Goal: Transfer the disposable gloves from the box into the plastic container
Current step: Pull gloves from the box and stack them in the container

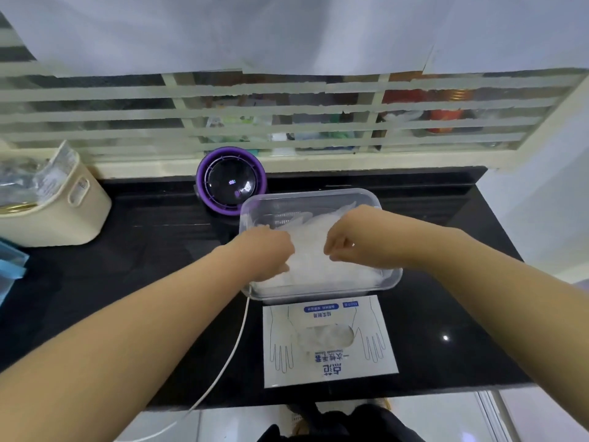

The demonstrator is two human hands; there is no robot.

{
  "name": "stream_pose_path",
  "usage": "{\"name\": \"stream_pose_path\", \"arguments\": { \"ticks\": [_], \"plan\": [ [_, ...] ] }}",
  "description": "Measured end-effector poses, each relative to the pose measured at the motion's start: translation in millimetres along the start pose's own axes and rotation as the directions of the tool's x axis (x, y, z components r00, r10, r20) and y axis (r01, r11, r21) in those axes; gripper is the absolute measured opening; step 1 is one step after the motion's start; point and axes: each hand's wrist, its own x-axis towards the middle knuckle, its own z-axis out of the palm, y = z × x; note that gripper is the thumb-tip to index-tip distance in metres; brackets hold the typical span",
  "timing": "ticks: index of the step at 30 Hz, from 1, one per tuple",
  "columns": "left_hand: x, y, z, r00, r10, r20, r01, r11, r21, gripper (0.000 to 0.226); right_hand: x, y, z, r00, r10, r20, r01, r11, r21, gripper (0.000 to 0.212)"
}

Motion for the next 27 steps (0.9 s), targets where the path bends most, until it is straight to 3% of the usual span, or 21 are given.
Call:
{"name": "stream_pose_path", "arguments": {
  "ticks": [3,6,9,12,16,18,24,27],
  "plan": [
    [-28.1,1.5,-1.0,0.975,0.006,-0.223,-0.027,0.996,-0.088,0.037,-20.9,-13.6,10.2,0.988,-0.112,0.108,0.106,0.993,0.056,0.024],
    [-60.9,10.6,9.8,0.802,0.178,-0.570,-0.251,0.967,-0.051,0.027,-34.2,-14.3,46.9,0.932,-0.125,0.341,0.132,0.991,0.002,0.028],
    [-77.3,25.8,33.3,0.661,0.352,-0.663,-0.452,0.892,0.023,0.018,-34.2,-1.1,91.7,0.906,-0.070,0.417,0.142,0.979,-0.143,0.040],
    [-75.6,40.7,63.6,0.697,0.435,-0.570,-0.519,0.854,0.018,0.022,-29.4,8.8,116.6,0.932,-0.086,0.353,0.170,0.962,-0.215,0.045],
    [-66.3,55.2,86.5,0.877,0.400,-0.264,-0.420,0.908,-0.018,0.044,-28.9,11.9,135.0,0.937,-0.078,0.340,0.171,0.953,-0.251,0.053],
    [-65.1,58.4,88.6,0.931,0.341,-0.128,-0.349,0.936,-0.046,0.052,-30.0,12.3,140.1,0.945,-0.052,0.324,0.133,0.964,-0.232,0.053],
    [-57.4,66.5,83.6,0.951,0.308,0.023,-0.306,0.950,-0.058,0.054,-27.5,11.4,147.4,0.965,-0.094,0.245,0.145,0.970,-0.197,0.045],
    [-55.3,66.4,81.6,0.949,0.316,0.018,-0.314,0.947,-0.069,0.054,-17.9,17.1,142.5,0.964,-0.198,0.175,0.237,0.941,-0.241,0.033]
  ]
}}
